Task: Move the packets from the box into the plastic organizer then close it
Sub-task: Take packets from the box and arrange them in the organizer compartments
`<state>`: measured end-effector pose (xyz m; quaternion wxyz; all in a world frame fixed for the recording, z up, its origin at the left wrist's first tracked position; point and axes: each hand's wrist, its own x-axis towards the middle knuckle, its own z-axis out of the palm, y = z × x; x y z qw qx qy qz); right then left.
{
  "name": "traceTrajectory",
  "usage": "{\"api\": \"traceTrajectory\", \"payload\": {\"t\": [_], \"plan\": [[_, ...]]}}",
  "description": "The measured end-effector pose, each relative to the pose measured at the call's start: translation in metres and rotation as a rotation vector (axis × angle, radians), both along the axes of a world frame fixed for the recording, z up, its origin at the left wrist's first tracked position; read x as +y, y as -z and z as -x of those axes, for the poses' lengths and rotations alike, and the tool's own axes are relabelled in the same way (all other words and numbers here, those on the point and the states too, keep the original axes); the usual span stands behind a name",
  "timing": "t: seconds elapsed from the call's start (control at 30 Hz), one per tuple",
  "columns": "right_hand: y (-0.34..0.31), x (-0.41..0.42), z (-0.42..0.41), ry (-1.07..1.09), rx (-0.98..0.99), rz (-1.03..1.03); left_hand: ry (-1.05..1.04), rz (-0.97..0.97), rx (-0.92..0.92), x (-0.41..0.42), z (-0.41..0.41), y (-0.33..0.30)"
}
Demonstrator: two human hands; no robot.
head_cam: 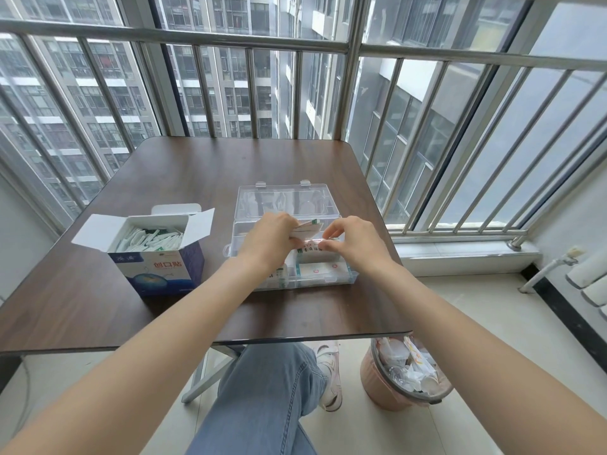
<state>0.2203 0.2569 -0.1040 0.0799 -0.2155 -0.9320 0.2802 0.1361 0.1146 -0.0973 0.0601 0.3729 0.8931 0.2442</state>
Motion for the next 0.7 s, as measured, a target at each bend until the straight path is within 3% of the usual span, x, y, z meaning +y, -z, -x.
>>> {"api": "traceTrajectory", "payload": {"t": [0.7], "plan": [[-0.002, -0.005, 0.016, -0.016, -0.058, 0.086, -0.013, -0.071, -0.127, 0.003, 0.003, -0.002]]}}
